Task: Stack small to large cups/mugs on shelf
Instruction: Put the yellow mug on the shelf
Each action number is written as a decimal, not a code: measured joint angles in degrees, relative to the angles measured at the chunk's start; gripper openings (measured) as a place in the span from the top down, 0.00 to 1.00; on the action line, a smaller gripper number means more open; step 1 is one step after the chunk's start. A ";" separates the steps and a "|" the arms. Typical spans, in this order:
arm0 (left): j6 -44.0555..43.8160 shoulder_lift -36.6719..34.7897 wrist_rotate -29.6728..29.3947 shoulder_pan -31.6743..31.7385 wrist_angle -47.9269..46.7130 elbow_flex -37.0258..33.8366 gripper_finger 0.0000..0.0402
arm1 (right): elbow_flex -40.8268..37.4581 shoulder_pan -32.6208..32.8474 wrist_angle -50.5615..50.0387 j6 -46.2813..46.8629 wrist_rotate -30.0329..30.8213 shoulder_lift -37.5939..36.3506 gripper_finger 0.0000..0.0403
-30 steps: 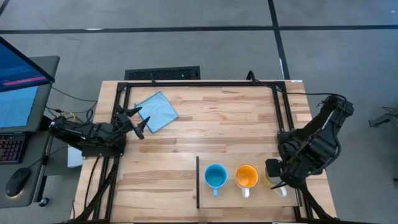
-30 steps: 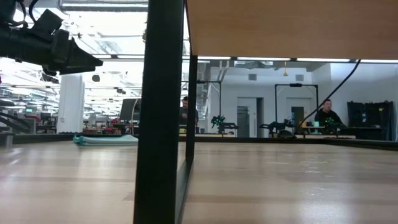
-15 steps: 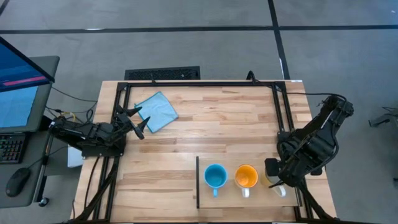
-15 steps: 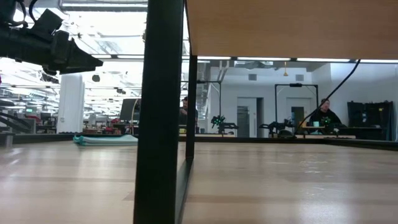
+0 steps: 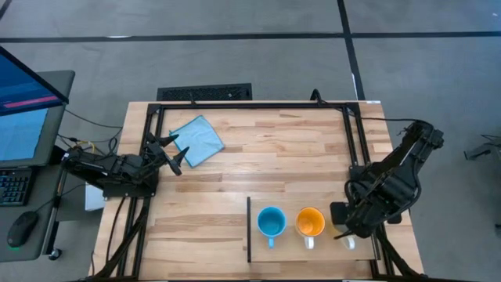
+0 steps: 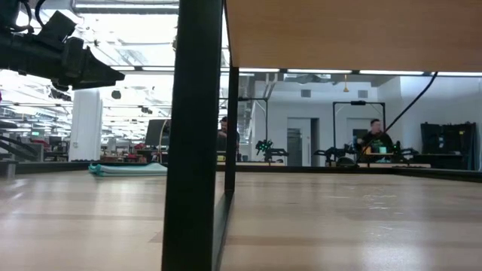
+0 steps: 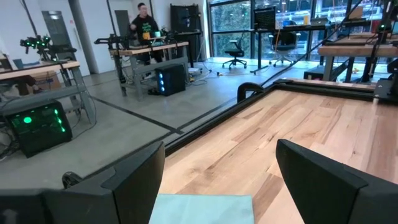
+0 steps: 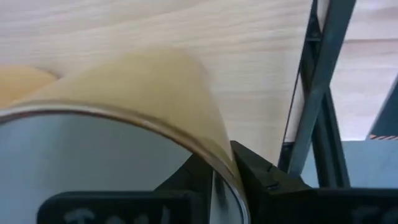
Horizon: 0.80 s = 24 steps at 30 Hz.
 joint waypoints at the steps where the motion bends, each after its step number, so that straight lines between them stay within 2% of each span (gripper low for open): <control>1: 0.00 0.00 0.00 0.02 0.00 0.00 0.25 | 0.03 0.00 0.39 -0.02 0.00 0.00 0.83; 11: -0.03 0.00 0.00 0.00 -0.04 0.00 0.25 | 0.17 0.02 -1.35 0.24 -0.02 -0.15 0.82; 24: 0.59 0.00 0.02 0.02 -0.07 0.00 0.25 | 0.26 0.02 1.87 -1.10 -0.04 -0.17 0.82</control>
